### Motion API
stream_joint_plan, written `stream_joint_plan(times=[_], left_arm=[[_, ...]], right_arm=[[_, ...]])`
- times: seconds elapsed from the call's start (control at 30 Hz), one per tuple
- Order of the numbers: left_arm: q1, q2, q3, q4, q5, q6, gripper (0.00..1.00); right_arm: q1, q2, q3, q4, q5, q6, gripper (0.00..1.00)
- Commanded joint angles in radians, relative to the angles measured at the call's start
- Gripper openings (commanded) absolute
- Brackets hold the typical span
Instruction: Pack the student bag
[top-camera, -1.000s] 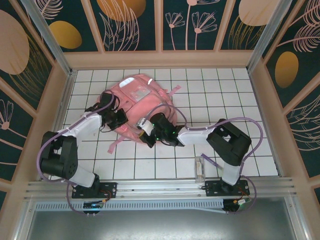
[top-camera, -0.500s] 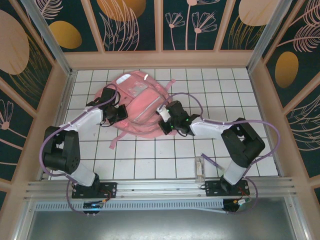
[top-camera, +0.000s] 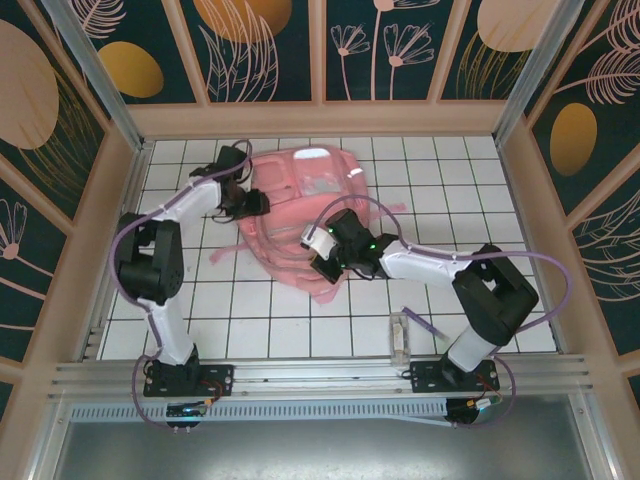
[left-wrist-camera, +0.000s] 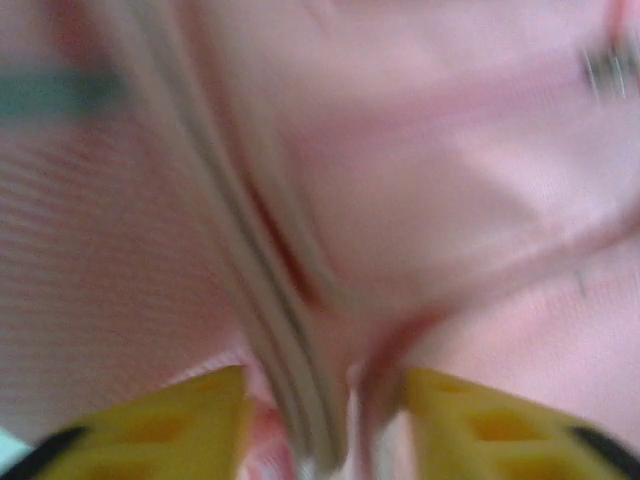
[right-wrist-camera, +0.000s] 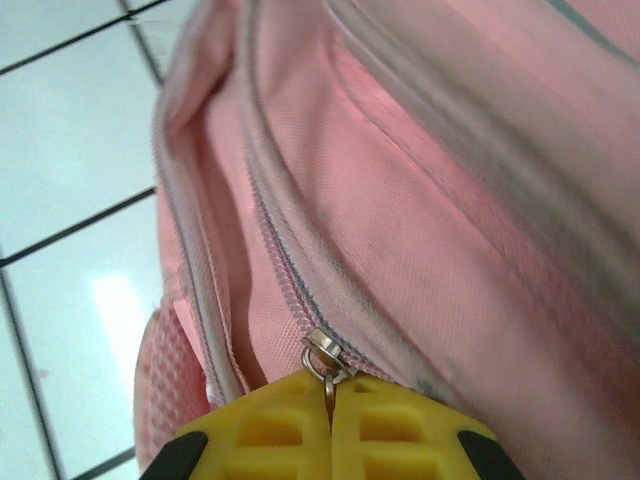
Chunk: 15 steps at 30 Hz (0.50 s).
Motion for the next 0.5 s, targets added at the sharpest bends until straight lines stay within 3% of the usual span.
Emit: stream_joint_plan(times=[0.0,0.1,0.27,0.37,0.47], left_arm=[[0.035,0.014,0.105,-0.050,-0.072,0.010,0.78],[0.035,-0.057,0.017,-0.099,-0.109,-0.040,0.99],[0.035,-0.283,-0.301,-0.067,-0.004,-0.145,0.99],[0.032,-0.371,-0.411,0.001,0.115,-0.224,0.99],[0.018,-0.418,-0.449,0.045,0.149,-0.285,0.99]], right_arm=[[0.037,0.047,0.052,0.014,-0.048,0.043,0.00],[0.058,0.095,0.085,0.101,-0.009,0.124,0.00],[0.091,0.133,0.078,0.269,0.001,0.242,0.00],[0.110,0.144,0.058,0.366,-0.024,0.275,0.00],[0.140,0.169,0.074,0.397,-0.025,0.268,0.00]])
